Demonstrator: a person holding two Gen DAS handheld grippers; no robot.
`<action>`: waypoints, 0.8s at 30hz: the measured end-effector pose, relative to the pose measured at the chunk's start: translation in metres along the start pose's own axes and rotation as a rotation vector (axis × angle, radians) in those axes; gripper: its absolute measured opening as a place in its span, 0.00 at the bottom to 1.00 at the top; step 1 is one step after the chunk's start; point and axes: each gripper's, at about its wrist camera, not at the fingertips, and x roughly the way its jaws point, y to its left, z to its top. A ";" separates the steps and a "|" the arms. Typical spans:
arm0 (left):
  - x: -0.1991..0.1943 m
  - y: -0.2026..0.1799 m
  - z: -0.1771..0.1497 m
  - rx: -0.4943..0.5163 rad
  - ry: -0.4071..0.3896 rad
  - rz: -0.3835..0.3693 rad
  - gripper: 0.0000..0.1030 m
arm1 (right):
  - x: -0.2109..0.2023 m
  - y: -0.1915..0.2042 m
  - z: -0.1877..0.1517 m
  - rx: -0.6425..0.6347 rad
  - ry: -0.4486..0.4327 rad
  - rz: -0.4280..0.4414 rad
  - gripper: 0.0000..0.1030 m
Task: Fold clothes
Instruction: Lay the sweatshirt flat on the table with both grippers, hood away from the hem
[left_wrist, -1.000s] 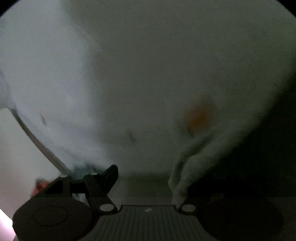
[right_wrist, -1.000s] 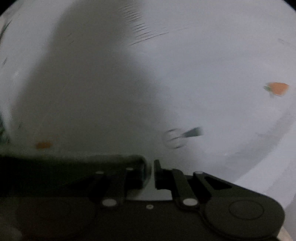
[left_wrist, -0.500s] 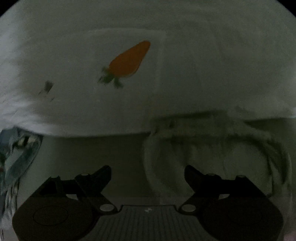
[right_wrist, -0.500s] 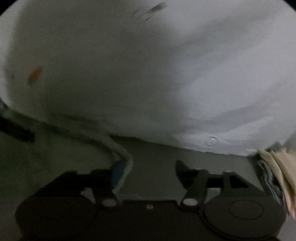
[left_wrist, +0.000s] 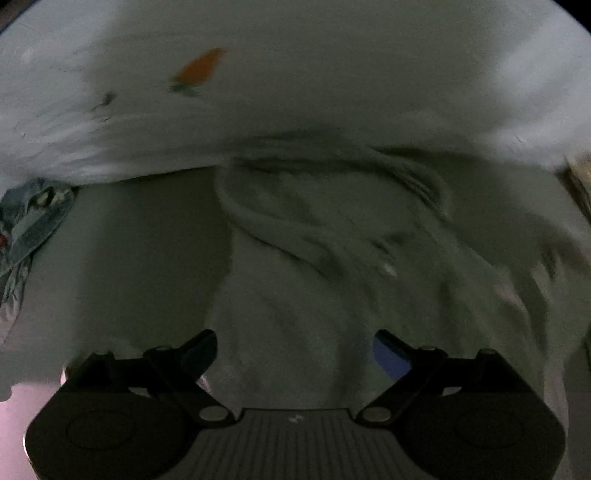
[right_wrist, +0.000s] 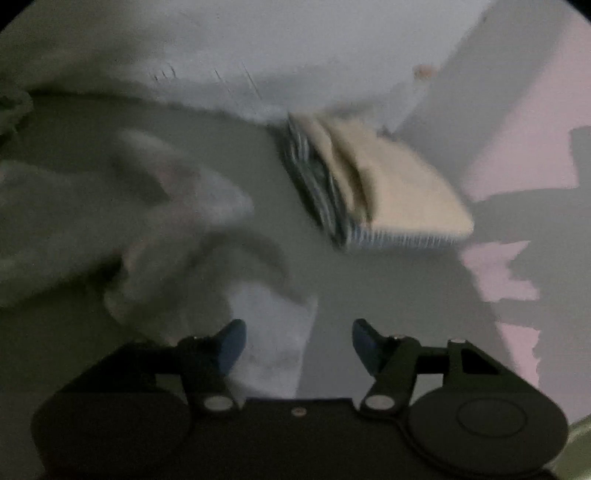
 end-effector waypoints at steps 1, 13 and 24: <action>-0.007 -0.011 -0.006 0.011 0.009 -0.011 0.89 | 0.004 -0.007 -0.005 0.044 0.007 0.018 0.63; -0.056 -0.076 -0.065 -0.095 0.116 -0.019 0.89 | 0.007 -0.084 -0.022 0.293 -0.153 0.283 0.07; -0.075 -0.100 -0.091 -0.134 0.160 0.053 0.89 | -0.015 -0.262 -0.025 0.179 -0.304 -0.200 0.00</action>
